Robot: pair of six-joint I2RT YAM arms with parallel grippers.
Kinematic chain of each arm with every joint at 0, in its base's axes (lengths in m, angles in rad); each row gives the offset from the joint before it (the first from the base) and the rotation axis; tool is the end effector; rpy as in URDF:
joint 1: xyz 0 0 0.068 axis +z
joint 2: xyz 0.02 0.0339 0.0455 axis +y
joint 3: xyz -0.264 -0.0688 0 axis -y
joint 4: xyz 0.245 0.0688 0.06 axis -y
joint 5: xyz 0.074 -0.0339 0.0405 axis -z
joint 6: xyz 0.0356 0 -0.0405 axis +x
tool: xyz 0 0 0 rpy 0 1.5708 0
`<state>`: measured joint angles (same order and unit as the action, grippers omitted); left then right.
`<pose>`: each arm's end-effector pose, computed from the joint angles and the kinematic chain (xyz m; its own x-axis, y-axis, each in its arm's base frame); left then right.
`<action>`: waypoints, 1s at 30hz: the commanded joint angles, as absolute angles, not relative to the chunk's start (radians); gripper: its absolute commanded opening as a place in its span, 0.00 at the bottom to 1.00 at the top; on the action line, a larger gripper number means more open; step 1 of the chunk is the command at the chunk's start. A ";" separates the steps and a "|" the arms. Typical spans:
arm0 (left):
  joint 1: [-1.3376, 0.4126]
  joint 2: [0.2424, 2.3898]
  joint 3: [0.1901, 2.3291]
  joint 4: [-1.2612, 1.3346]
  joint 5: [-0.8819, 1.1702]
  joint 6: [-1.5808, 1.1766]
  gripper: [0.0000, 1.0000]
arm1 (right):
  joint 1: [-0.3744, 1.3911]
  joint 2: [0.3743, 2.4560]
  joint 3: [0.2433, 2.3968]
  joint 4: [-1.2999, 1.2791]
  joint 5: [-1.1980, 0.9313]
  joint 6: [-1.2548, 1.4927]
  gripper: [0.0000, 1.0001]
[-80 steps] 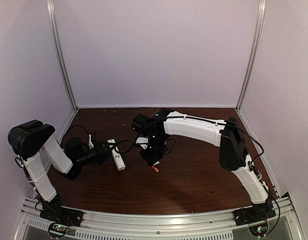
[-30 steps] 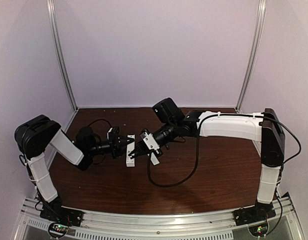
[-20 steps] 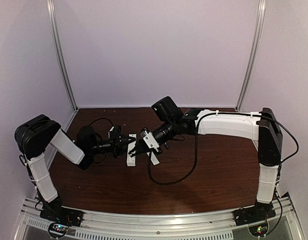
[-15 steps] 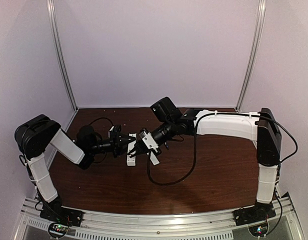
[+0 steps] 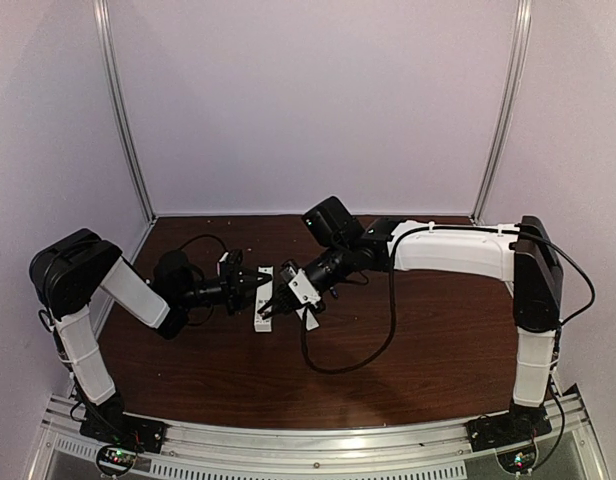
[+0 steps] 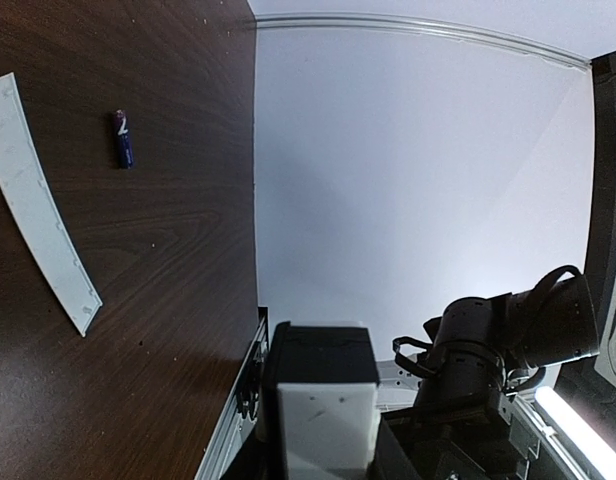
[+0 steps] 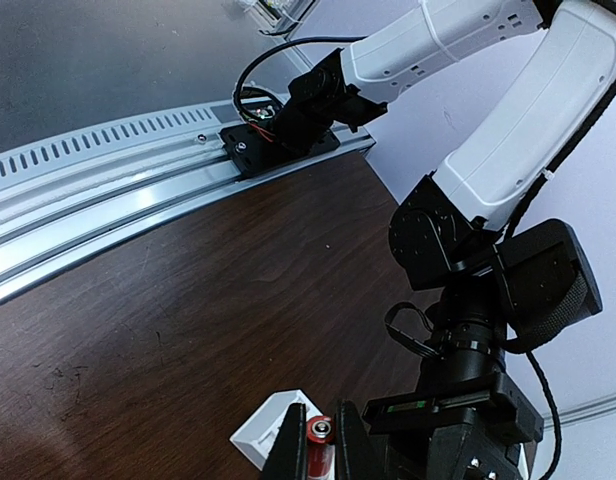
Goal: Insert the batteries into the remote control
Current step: Place the battery in the battery compartment.
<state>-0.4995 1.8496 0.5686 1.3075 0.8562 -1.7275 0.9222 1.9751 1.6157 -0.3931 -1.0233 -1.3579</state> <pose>0.2658 -0.1757 0.1522 -0.9684 -0.2090 0.1362 -0.1295 -0.0459 -0.9905 0.2427 0.3705 0.2630 0.6863 0.0631 -0.7246 -0.5707 -0.5709 -0.5902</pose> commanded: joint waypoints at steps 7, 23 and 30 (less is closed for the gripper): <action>-0.505 1.849 0.595 1.689 0.868 -1.749 0.00 | 0.911 1.947 1.551 -0.438 -1.021 -1.424 0.06; -0.505 1.849 0.595 1.689 0.863 -1.764 0.00 | 0.953 1.900 1.506 -0.409 -0.802 -1.558 0.00; -0.505 1.853 0.592 1.689 0.857 -1.767 0.00 | 0.965 1.900 1.489 -0.393 -0.752 -1.556 0.00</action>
